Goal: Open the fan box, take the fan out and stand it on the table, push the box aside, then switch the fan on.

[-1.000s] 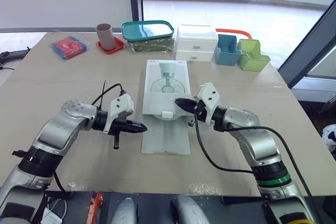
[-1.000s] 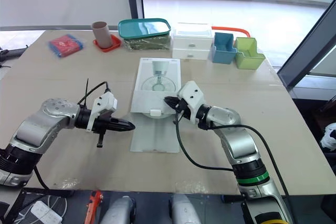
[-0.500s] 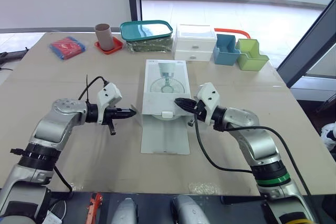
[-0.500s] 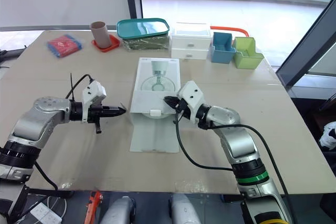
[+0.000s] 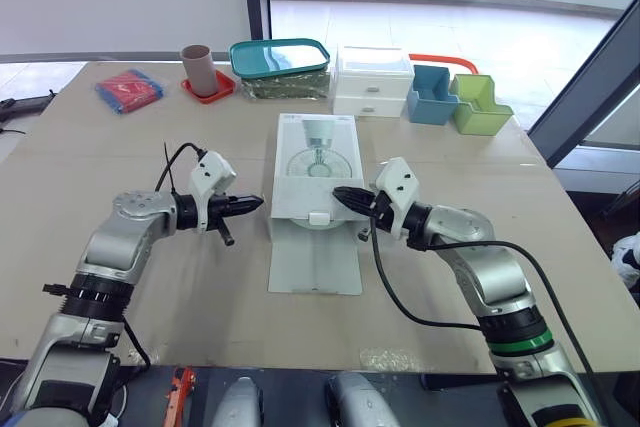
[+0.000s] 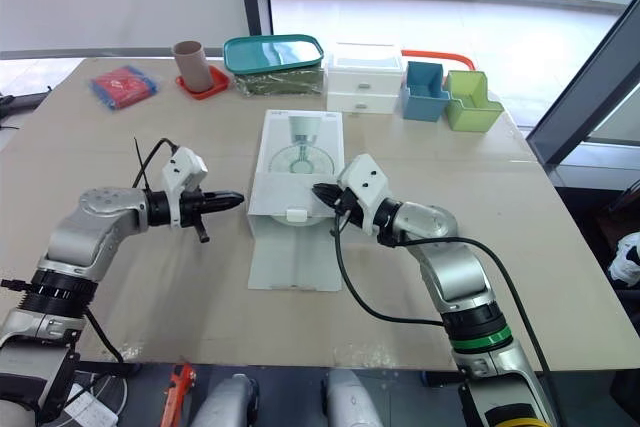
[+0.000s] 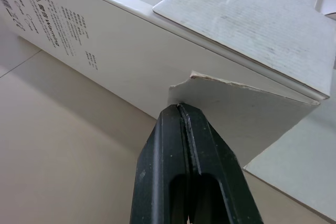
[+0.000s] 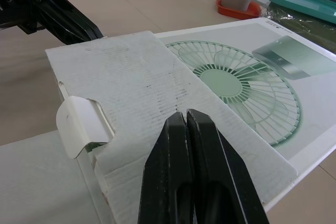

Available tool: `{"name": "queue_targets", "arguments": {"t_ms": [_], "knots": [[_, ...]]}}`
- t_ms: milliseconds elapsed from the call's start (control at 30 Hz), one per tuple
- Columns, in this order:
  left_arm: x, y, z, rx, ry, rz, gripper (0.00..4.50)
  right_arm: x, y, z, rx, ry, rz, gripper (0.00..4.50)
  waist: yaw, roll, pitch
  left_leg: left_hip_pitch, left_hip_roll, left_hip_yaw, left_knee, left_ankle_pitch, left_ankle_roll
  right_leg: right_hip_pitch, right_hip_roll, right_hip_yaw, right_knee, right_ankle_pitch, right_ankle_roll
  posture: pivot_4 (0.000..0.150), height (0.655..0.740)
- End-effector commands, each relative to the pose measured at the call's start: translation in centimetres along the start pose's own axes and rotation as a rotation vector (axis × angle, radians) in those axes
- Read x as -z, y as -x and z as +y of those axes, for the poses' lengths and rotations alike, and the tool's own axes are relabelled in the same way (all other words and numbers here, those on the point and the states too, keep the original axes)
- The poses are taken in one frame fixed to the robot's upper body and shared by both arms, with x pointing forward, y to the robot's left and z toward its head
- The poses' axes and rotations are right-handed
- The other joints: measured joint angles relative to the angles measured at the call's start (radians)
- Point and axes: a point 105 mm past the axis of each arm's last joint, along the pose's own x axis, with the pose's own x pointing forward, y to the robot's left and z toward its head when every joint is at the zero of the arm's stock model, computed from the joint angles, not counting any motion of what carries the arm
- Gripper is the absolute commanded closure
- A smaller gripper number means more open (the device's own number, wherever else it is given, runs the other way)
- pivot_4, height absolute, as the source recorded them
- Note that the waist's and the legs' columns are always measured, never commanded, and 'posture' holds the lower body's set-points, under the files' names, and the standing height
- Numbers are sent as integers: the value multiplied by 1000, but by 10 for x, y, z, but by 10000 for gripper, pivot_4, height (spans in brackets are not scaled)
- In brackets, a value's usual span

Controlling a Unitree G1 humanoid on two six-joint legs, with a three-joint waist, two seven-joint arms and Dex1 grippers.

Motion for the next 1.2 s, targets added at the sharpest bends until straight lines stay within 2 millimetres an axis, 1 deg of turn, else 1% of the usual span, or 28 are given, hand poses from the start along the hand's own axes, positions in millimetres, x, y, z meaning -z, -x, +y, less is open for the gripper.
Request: {"name": "queue_targets", "arguments": {"t_ms": [33,167,433,867,1000,1200], "knots": [[-11,-2,-3,-13,-4,-56,45000,-2,0,4,-9,5,-9,44404,0,0,0,0,0,0,0,0,0,0,0,0,0,0,0,1500,7400],[-10,-7,-9,-4,7,-62,45000,-3,-1,6,-17,2,-12,44404,0,0,0,0,0,0,0,0,0,0,0,0,0,0,0,1500,7400],[-9,-12,-15,5,25,-72,45000,-3,-1,8,-24,0,-12,44404,1,0,0,0,0,0,0,0,0,0,0,0,0,0,0,1500,7400],[-12,-17,-18,15,41,-84,45000,-3,1,6,-23,3,-9,44404,6,0,0,0,-1,0,0,0,0,0,0,0,0,0,0,1500,7400],[-13,-16,-18,7,40,-94,45000,-3,1,4,-21,5,-9,44404,6,0,0,0,-1,0,0,0,0,0,-1,0,0,0,0,1500,7400],[-13,-5,-21,-10,64,-146,45000,-2,2,5,-25,3,-5,44404,6,0,0,0,0,0,0,0,0,0,-1,0,0,0,0,1500,7400]]}}
